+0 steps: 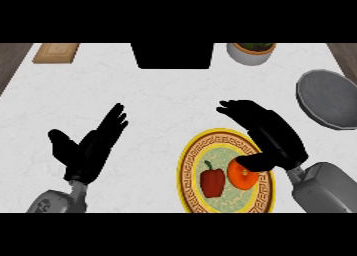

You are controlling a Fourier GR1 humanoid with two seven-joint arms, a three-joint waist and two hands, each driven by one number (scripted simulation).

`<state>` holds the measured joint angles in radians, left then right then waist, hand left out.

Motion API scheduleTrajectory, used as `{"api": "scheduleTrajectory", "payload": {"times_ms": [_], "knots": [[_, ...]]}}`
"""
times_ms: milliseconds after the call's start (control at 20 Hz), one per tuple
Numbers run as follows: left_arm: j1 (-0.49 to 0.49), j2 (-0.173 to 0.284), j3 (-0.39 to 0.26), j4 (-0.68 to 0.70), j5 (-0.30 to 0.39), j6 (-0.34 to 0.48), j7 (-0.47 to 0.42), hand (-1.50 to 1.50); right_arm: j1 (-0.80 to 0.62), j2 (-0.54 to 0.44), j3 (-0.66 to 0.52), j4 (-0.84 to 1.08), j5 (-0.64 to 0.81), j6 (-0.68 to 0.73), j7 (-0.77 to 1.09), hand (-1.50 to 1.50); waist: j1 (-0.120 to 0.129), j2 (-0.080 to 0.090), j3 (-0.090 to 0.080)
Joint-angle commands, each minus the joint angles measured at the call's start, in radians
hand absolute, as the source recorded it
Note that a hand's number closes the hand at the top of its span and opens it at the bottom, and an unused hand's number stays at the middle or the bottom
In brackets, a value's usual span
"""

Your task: Pick the squash from the plate and place it in the pan

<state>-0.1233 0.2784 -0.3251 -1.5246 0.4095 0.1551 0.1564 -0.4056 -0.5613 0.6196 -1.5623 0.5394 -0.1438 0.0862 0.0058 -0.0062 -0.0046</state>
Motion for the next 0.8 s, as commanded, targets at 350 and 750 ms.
{"api": "scheduleTrajectory", "payload": {"times_ms": [350, 750], "knots": [[0.005, 0.009, 0.016, 0.004, 0.014, -0.03, -0.005, 0.0, -0.151, 0.047, 0.306, 0.013, 0.287, 0.598, 0.603, -1.5, 0.011, -0.005, -0.003], [0.012, -0.005, 0.004, -0.026, -0.005, -0.008, 0.016, 0.0, -0.11, 0.394, 0.383, 0.088, 0.231, 0.993, 1.012, -1.5, -0.002, -0.002, 0.002]]}}
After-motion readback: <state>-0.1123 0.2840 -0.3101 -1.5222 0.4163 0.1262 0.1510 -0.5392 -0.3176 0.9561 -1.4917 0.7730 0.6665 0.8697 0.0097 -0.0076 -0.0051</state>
